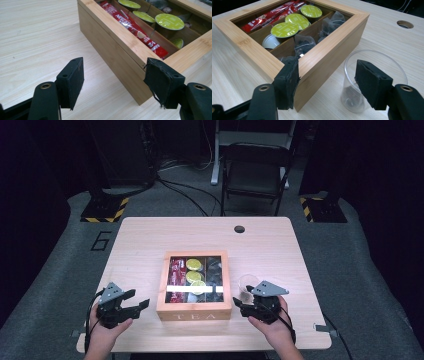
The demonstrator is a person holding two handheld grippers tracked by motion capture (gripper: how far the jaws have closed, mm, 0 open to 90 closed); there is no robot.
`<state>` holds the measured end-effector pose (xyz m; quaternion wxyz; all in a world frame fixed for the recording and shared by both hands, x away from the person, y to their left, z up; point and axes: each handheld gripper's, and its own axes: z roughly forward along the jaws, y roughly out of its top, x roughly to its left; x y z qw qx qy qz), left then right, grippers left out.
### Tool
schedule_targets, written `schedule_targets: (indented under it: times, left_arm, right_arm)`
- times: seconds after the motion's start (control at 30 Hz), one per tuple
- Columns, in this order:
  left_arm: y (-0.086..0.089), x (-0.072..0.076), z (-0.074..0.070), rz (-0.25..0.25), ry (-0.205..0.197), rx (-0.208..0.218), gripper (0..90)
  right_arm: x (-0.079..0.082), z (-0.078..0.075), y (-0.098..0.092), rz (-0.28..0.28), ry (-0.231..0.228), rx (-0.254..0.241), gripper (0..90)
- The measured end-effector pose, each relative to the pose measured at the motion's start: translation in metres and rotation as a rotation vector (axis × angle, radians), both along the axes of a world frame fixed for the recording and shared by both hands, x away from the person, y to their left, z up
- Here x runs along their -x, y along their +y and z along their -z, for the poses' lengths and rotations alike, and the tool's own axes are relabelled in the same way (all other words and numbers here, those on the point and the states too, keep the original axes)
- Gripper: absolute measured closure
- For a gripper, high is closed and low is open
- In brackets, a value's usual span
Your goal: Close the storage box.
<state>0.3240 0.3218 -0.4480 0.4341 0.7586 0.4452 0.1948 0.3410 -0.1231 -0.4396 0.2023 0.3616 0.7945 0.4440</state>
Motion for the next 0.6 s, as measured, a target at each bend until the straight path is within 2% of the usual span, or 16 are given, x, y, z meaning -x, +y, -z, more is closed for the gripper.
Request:
schedule_targets:
  times: [0.33, 0.6]
  left_arm:
    - [0.009, -0.005, 0.006, -0.032, 0.003, -0.011, 32.2]
    - [0.014, -0.01, 0.014, -0.041, 0.018, -0.031, 32.8]
  right_arm:
    - [-0.002, 0.002, -0.005, 0.029, 0.002, -0.006, 36.1]
    - [-0.002, 0.006, -0.005, 0.026, -0.002, 0.005, 36.4]
